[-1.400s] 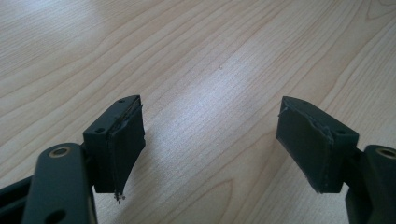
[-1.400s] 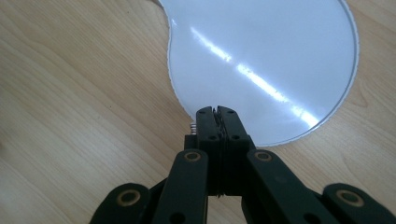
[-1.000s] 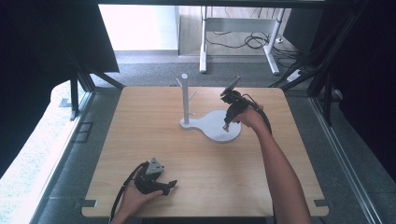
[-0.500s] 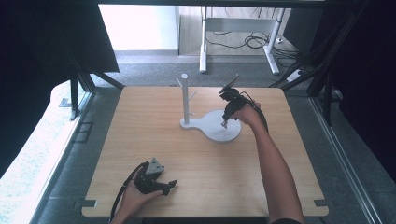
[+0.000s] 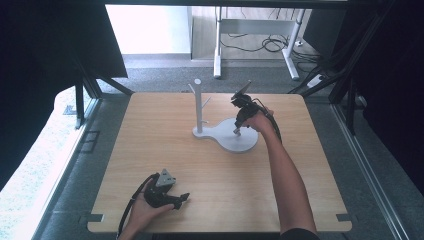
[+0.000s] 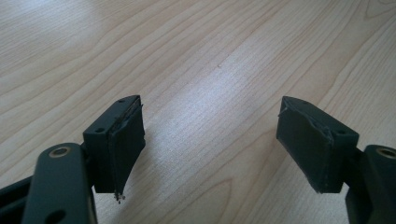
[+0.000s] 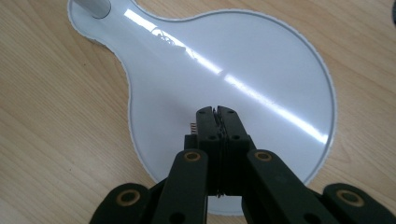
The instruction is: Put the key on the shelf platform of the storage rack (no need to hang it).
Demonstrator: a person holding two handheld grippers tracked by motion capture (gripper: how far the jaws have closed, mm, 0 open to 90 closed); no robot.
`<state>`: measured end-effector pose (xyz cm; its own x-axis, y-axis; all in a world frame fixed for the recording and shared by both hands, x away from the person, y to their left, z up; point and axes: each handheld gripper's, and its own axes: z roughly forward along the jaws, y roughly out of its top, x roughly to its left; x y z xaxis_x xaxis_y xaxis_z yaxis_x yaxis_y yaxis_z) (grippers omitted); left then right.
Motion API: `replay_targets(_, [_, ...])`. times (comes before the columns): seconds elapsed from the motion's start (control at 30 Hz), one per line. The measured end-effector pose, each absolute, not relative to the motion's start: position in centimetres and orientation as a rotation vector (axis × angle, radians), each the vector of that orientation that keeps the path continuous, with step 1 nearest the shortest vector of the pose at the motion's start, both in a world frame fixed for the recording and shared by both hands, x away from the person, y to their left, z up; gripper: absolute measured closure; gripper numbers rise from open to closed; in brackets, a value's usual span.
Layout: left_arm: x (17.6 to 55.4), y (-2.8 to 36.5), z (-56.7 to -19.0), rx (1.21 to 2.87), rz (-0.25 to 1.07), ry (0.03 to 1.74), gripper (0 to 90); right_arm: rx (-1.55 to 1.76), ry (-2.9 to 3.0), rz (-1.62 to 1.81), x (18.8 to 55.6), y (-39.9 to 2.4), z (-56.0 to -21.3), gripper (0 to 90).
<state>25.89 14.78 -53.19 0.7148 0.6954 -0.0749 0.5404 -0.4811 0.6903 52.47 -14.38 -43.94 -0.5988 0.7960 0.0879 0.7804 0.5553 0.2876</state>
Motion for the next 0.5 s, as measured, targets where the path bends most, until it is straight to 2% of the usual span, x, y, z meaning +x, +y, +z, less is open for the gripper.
replay_targets(0.5, [25.9, 14.7, -53.3, 2.218, 0.289, 0.929, 23.7, 1.382, 2.729, 0.504, 52.6, -14.0, -47.0, 88.6])
